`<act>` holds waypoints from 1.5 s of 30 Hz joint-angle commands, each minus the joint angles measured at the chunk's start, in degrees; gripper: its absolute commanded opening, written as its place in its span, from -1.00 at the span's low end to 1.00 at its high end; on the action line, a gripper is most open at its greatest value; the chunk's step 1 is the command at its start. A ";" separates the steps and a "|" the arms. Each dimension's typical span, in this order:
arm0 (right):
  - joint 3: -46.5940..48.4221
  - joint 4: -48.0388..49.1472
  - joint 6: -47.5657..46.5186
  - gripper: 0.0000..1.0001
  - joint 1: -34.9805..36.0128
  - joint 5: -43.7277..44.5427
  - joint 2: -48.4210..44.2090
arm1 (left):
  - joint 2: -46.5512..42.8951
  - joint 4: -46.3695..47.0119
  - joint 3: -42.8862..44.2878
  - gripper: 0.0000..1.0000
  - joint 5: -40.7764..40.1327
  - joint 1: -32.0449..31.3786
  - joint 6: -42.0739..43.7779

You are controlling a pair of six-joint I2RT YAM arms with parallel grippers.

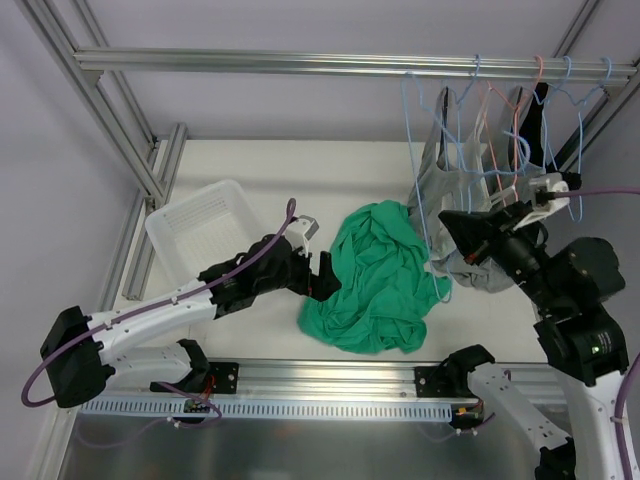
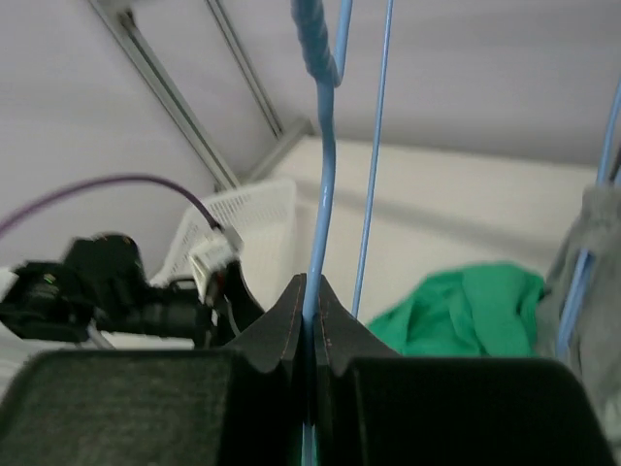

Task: Remove the tank top from the hanger

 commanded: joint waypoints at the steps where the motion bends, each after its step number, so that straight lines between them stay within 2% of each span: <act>1: 2.62 -19.65 -3.47 -0.99 0.25 2.26 5.06 | -1.47 -6.49 7.10 0.98 -7.49 -0.43 2.20; 7: 9.29 -23.79 -7.42 -0.99 1.56 4.35 15.41 | -6.65 -16.44 12.73 0.97 -16.28 -0.43 4.93; 12: 22.56 -25.29 -10.94 -1.00 3.94 11.04 26.76 | -12.36 -23.47 13.44 0.97 -21.82 -0.43 6.34; 17: 35.21 -26.25 -12.88 -0.99 8.77 18.51 37.92 | -16.32 -25.67 11.24 0.97 -21.57 -0.43 6.34; 21: 51.79 -28.97 -14.81 -0.99 11.85 22.82 51.00 | -18.78 -26.03 8.78 0.97 -19.37 -0.34 6.69; 24: 59.29 -29.07 -14.82 -0.99 12.38 25.02 57.86 | -19.58 -26.03 7.55 0.97 -17.61 -0.34 6.61; 28: 64.67 -28.54 -14.55 -0.99 12.38 25.91 64.38 | -19.67 -26.03 6.32 0.97 -15.85 -0.43 6.25; 31: 64.68 -27.14 -13.24 -0.99 12.47 25.72 67.64 | -19.32 -26.03 5.79 0.97 -15.59 -0.43 5.90; 37: 60.21 -26.43 -9.81 -0.99 12.64 26.25 68.45 | -18.70 -26.03 5.96 0.97 -13.65 -0.43 5.37; 43: 46.14 -19.67 -5.95 -0.99 13.43 26.87 61.06 | -16.34 -25.85 7.63 0.97 -12.43 -0.43 5.99; 44: 45.53 -19.49 -5.85 -0.93 13.35 26.43 60.45 | -15.20 -25.77 8.42 0.97 -12.16 -0.43 6.16; 45: 44.91 -19.49 -5.76 -0.67 13.43 25.30 60.18 | -14.67 -25.42 8.95 0.97 -11.72 -0.43 6.34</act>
